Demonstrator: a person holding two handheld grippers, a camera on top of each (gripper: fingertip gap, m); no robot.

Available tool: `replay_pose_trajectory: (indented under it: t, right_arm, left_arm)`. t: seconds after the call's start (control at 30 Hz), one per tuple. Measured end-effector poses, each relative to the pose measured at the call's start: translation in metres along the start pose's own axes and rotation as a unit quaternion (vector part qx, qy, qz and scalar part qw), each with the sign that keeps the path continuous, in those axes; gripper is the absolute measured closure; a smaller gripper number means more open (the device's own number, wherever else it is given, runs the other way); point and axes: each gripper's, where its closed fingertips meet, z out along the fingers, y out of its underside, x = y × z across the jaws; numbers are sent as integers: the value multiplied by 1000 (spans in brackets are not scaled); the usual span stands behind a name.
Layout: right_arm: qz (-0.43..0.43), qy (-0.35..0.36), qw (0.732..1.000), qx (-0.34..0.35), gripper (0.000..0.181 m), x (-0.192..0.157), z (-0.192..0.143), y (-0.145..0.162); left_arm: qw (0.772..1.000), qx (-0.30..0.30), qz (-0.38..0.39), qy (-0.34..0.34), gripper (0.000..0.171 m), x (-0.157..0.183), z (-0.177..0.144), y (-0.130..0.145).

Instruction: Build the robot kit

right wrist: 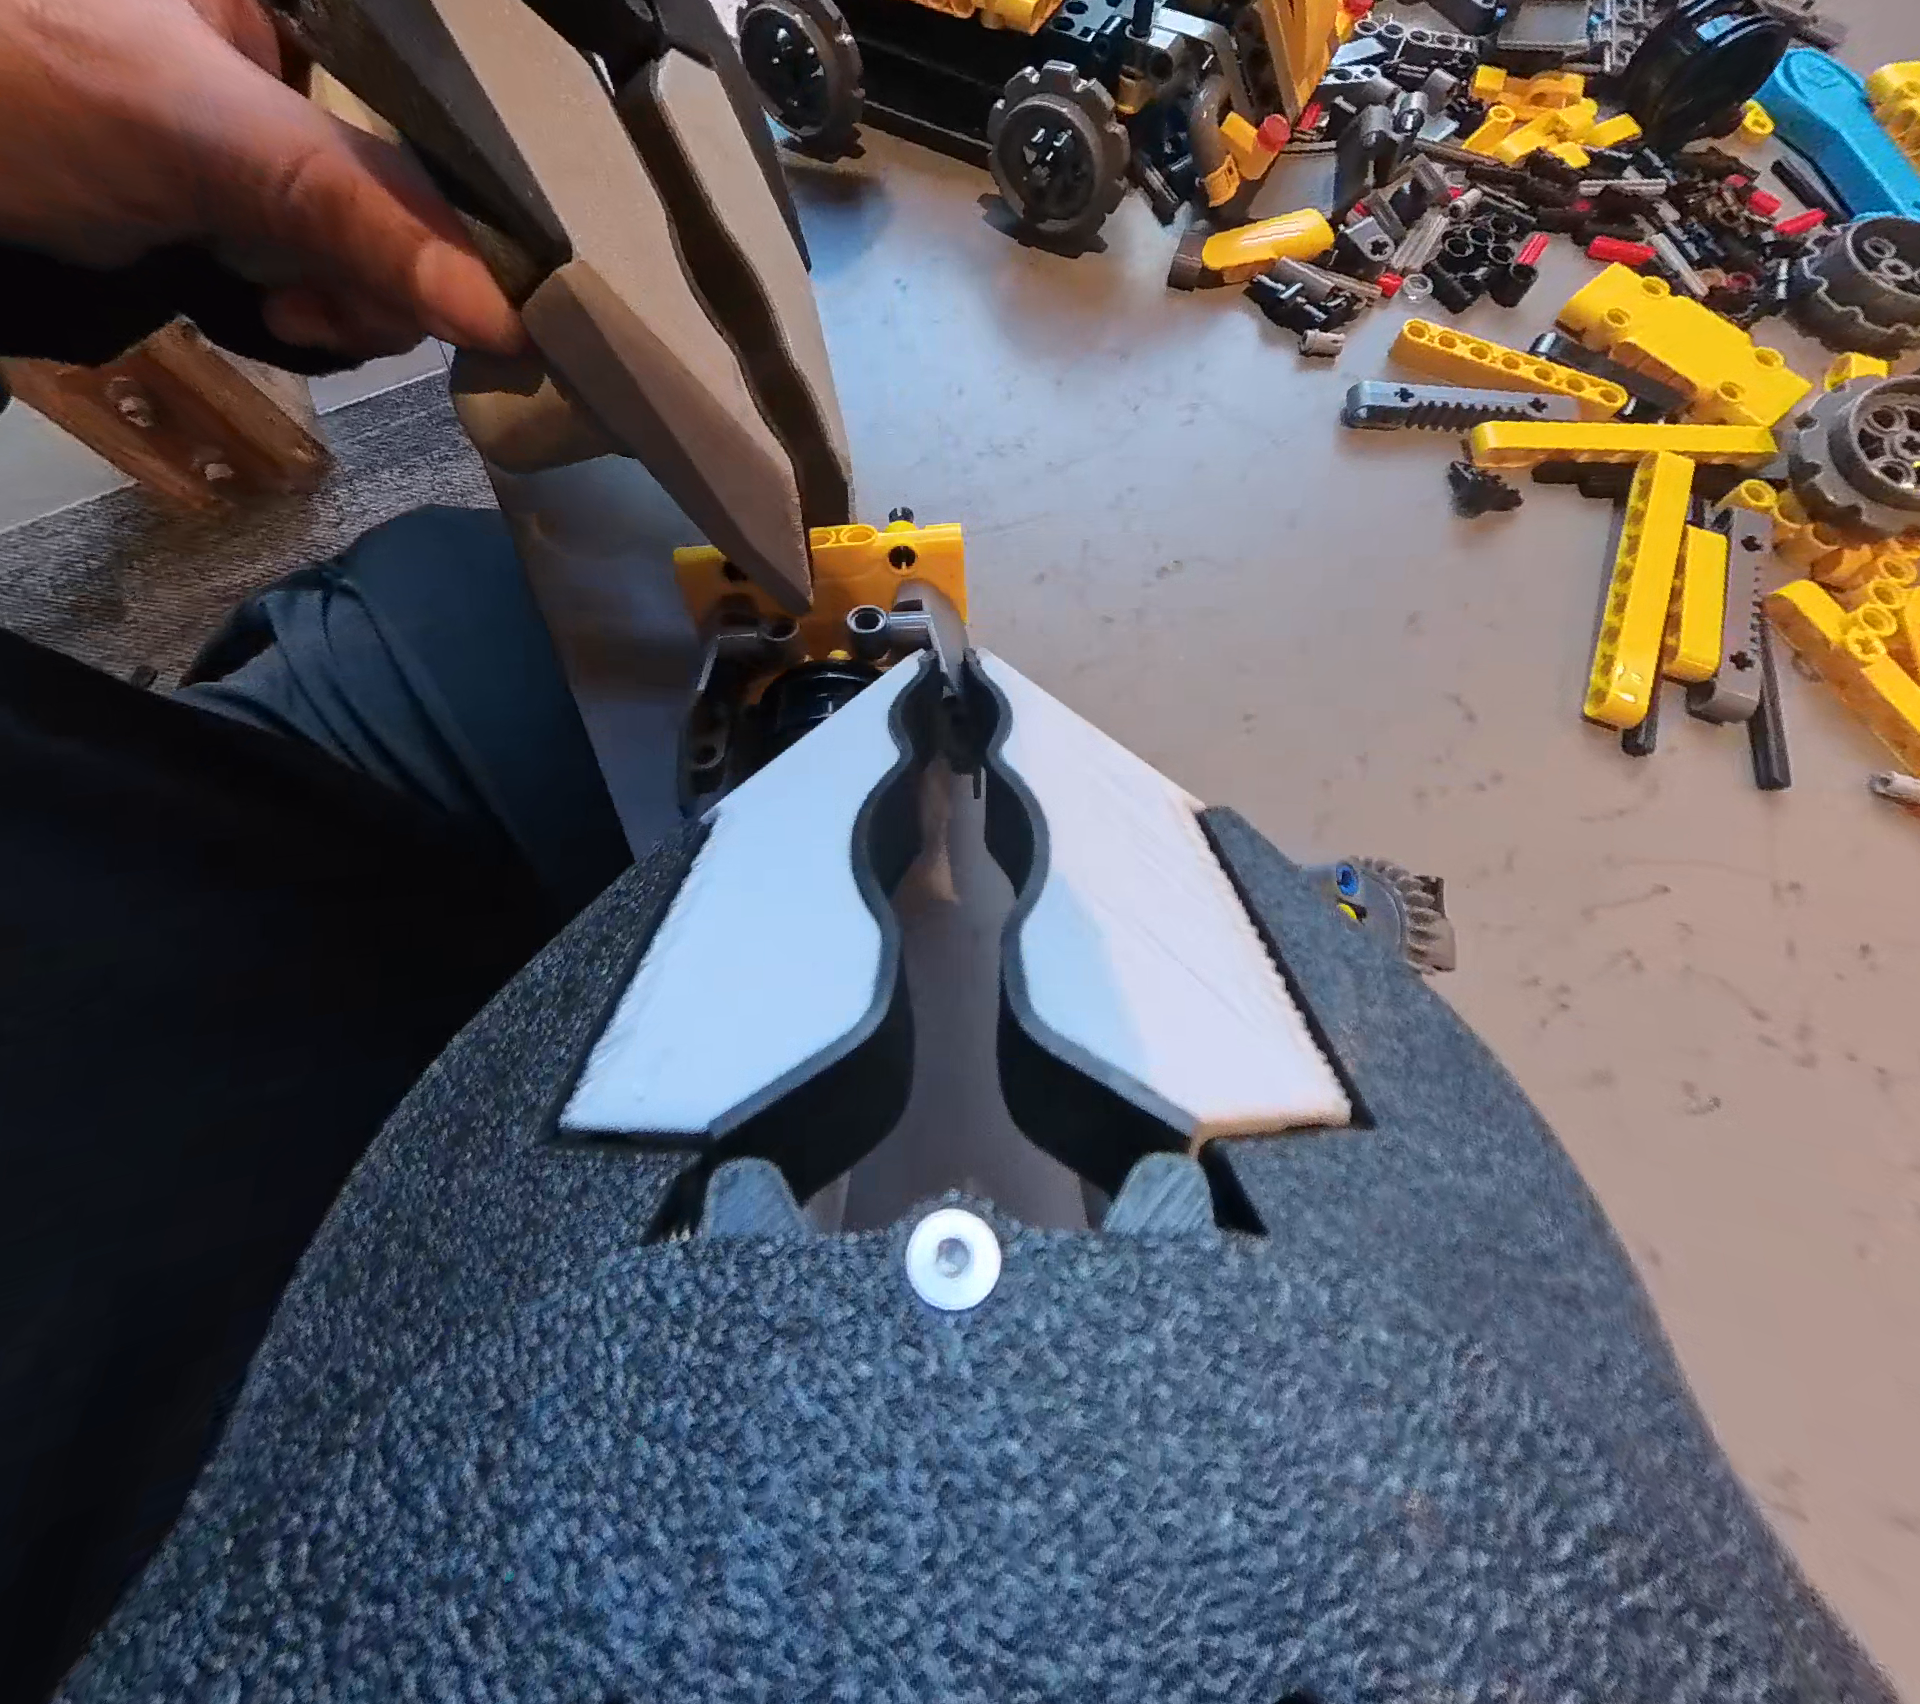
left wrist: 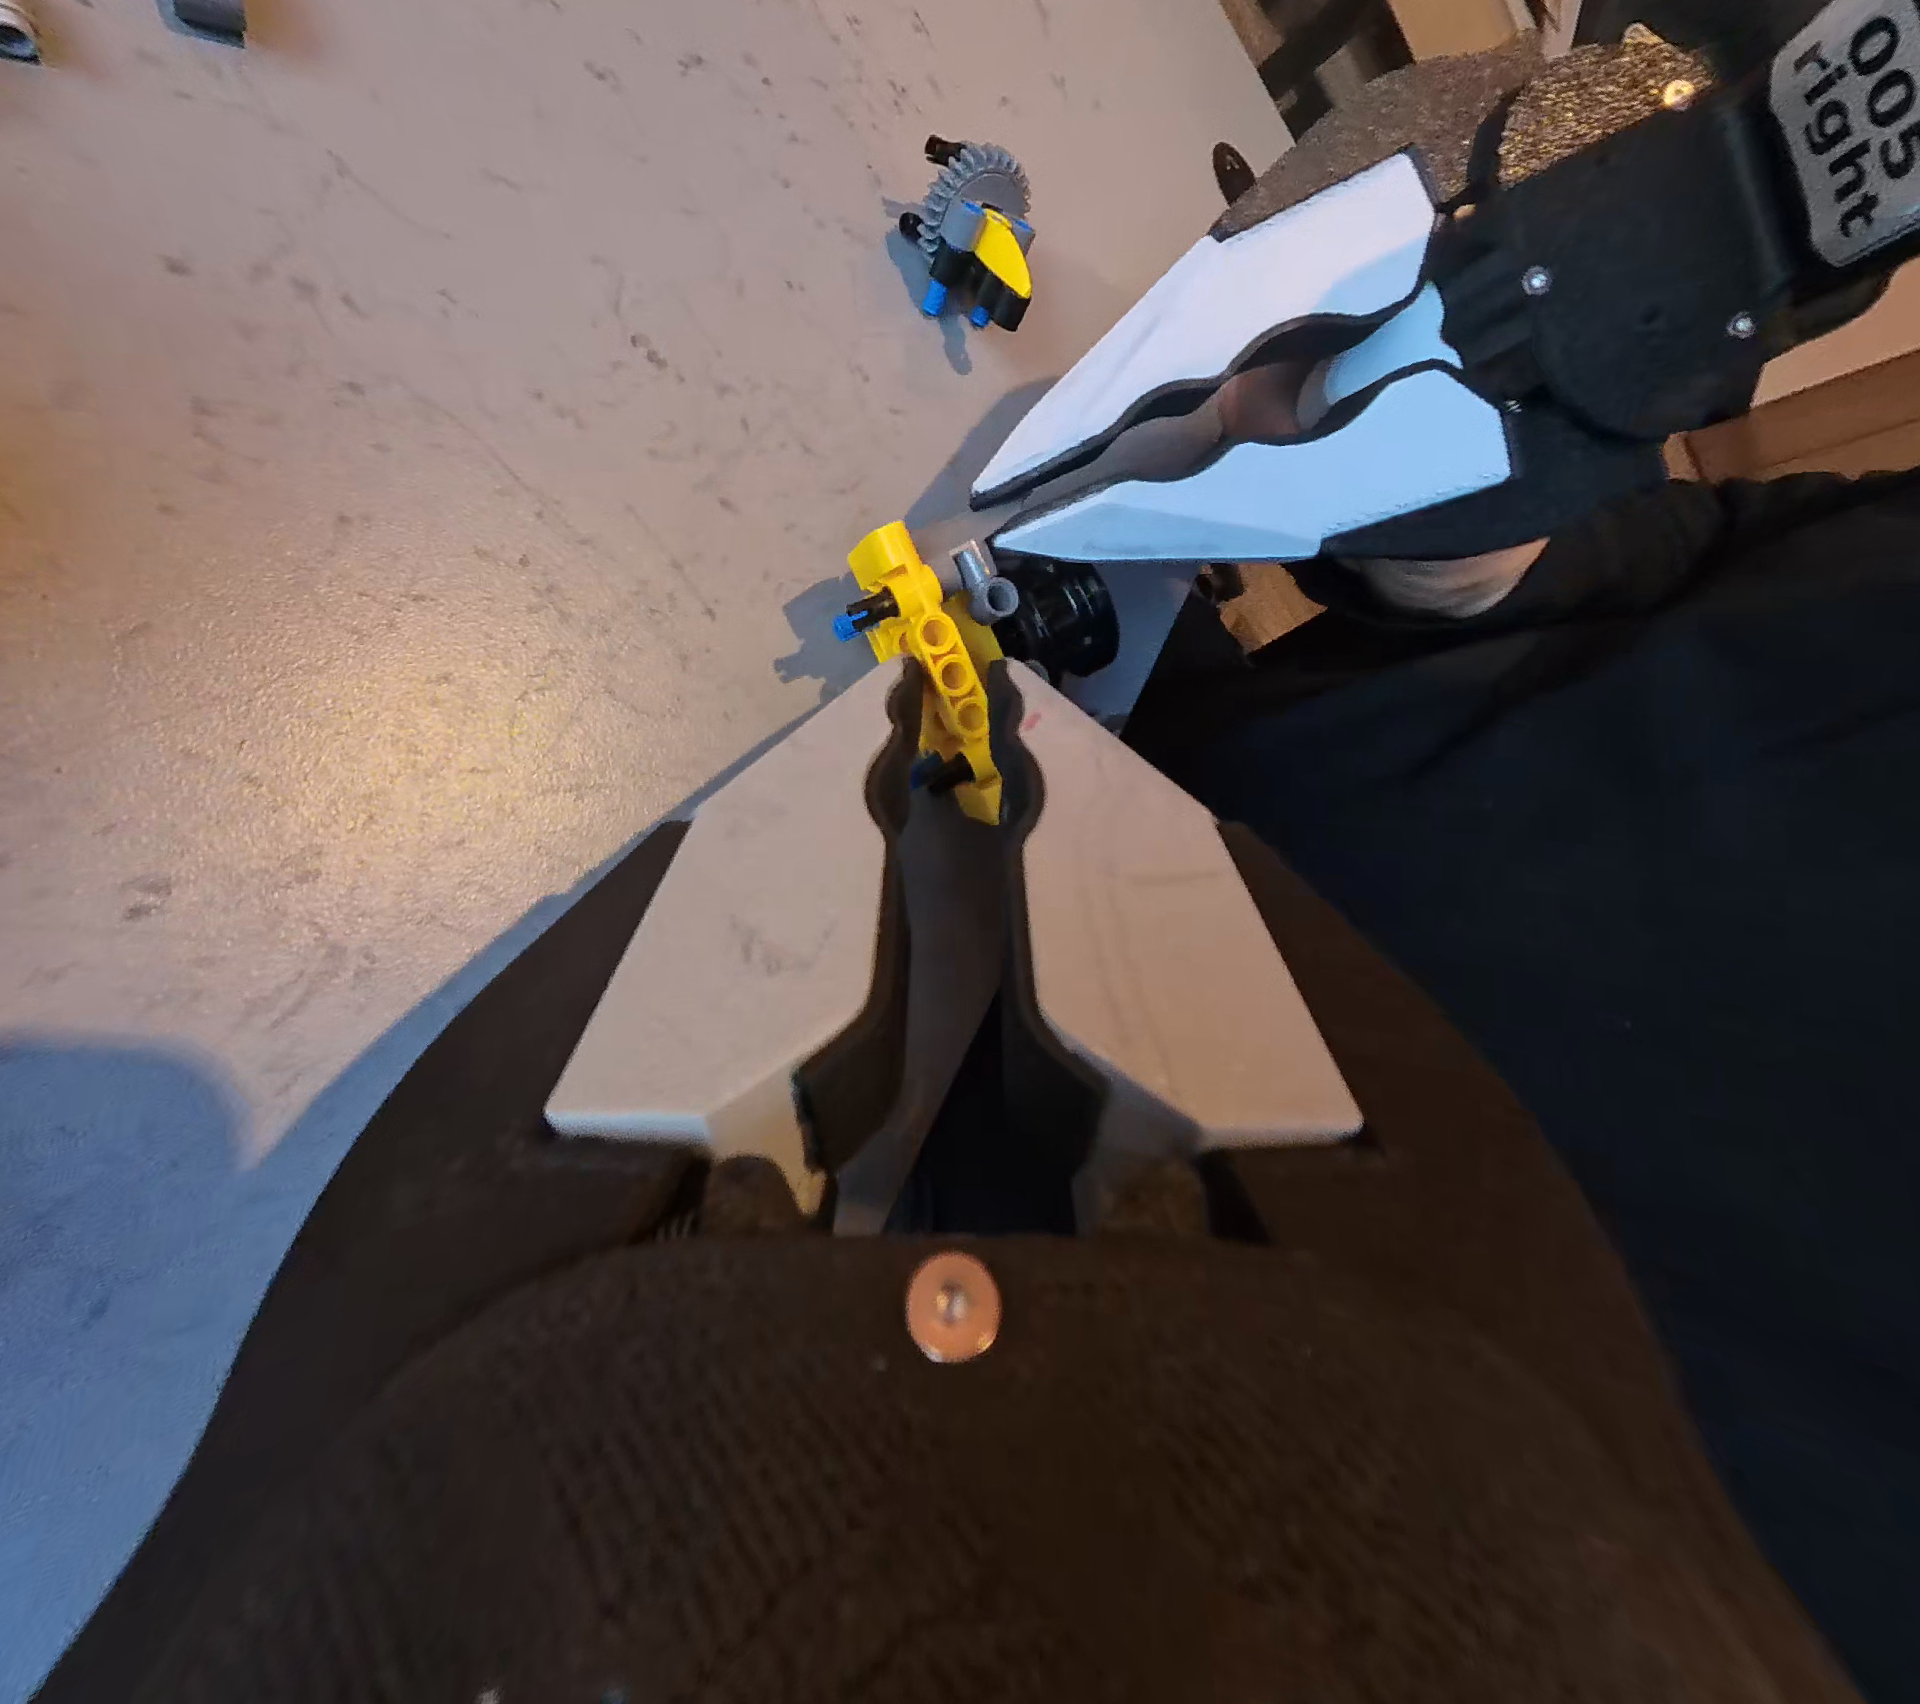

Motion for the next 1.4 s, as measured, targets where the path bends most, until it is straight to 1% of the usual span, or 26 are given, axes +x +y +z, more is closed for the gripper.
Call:
replay_pose_trajectory:
  t: [0.2,0.33,0.57,0.67,1.03,1.4]
  right_arm:
    - [-46,-13,999,-2,178,-6,-2,2]
    - [-66,-12,998,-3,179,-10,-2,3]
    - [-122,8,992,-2,179,-14,-2,3]
    - [-134,4,991,0,179,-16,-3,3]
    - [-226,31,974,-5,179,-18,-3,3]
    - [-254,25,967,-12,178,-21,-2,3]
  left_arm:
    - [1000,6,-17,24,161,1,-1,1]
    - [1000,9,-7,9,163,-1,-2,0]
    - [1000,15,-11,9,164,-2,-3,1]
    - [1000,15,-12,9,164,-1,-3,1]
    - [1000,21,-17,6,165,-2,-3,0]
    - [1000,23,-15,-1,165,-3,-4,0]
